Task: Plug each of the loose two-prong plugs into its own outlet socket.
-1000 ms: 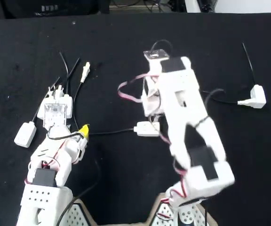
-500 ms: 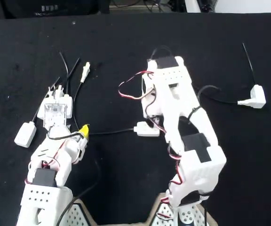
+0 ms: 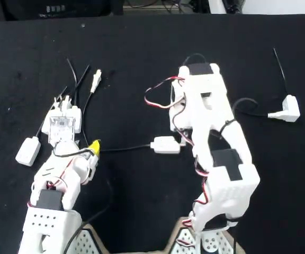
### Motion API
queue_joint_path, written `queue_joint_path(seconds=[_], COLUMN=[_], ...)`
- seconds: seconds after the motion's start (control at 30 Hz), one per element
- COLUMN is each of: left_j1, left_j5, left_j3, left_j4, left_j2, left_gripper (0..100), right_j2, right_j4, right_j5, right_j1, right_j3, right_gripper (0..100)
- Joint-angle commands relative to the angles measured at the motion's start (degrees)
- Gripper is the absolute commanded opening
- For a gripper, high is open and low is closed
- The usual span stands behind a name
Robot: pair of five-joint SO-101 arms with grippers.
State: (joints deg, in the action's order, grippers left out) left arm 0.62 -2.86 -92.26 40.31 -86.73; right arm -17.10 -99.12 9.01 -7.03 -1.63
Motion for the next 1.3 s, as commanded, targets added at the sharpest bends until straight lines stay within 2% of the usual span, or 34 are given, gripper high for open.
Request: queue_joint_path(seconds=[0.0, 0.47, 0.87, 1.27], left_j1=[0.13, 0.04, 0.04, 0.04], left_j5=[0.0, 0.26, 0.35, 0.35], left_j3=[0.92, 0.84, 0.84, 0.84], left_j4=[-0.97, -0.7, -0.88, -0.97], left_j2=[-0.62, -0.62, -0.62, -0.62], left_gripper=[17, 17, 17, 17], right_j2=[0.22, -6.55, -4.7, -4.44], right_j4=[-2.11, -2.02, -2.2, -2.11], right_j5=[0.62, 2.11, 1.67, 0.18], right_j1=[-4.04, -4.4, -0.79, -0.97], right_j3=[-2.59, -6.46, -4.18, -1.36], right_gripper=[1.1, 1.1, 1.1, 1.1])
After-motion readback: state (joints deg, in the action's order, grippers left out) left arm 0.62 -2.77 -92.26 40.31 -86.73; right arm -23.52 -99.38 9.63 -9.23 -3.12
